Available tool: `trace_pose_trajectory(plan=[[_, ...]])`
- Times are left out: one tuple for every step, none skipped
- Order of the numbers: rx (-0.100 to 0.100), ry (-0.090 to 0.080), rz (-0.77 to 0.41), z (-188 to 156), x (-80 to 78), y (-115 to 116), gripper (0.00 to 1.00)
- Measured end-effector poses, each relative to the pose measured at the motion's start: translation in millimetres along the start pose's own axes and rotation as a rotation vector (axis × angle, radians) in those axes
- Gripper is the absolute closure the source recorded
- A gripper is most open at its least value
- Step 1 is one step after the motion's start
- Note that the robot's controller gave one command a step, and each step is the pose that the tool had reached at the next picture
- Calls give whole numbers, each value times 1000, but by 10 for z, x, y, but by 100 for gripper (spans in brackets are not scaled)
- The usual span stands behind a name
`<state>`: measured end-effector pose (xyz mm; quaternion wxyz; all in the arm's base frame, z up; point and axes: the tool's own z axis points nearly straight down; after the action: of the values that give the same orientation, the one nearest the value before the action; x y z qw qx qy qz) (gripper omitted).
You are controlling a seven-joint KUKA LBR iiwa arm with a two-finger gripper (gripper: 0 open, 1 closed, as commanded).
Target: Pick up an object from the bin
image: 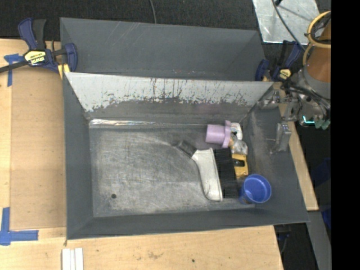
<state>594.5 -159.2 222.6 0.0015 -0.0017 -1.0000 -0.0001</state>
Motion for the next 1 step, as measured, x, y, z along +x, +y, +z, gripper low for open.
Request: trace_pose_trajectory(plan=[[1, -7, -3, -42, -17, 8, 0]])
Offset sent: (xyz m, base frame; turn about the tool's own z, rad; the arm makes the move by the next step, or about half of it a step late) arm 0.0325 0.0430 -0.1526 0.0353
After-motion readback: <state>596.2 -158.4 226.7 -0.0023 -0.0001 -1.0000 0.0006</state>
